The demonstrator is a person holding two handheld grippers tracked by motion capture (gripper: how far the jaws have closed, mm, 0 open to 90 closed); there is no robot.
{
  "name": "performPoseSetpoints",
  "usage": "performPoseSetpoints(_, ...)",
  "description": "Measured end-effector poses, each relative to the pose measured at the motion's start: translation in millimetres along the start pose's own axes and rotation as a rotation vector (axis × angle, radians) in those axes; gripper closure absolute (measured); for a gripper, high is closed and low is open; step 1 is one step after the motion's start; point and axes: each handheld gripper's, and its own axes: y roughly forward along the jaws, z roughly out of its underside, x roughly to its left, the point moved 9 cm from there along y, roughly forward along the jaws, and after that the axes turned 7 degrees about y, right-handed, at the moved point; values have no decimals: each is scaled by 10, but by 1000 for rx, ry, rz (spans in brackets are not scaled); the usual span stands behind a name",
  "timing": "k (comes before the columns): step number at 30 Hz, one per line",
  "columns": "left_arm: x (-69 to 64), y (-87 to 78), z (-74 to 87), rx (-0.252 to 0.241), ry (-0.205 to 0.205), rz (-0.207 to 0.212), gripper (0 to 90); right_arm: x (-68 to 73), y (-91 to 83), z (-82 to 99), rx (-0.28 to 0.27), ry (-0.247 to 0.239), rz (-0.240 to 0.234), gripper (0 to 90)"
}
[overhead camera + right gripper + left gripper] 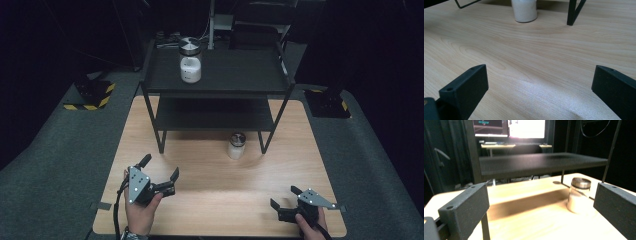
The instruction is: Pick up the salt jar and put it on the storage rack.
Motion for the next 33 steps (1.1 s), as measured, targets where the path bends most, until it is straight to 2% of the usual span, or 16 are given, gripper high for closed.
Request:
performPoseSetpoints(12,-25,-39,348,84,-17,0,5,-4,3,-2,2,1,0,3)
performPoseSetpoints(18,-10,-40,438,128,-19,-12,5,-5,3,0,-3,-1,-1,3)
performPoseSetpoints(26,3,-50,552,193,-32,-7,5,-9,3,-1,-1,-2,-5,3)
performPoseSetpoints(33,-14,-27,581,248,-16,2,5,-6,6,-5,5,1,-5,3)
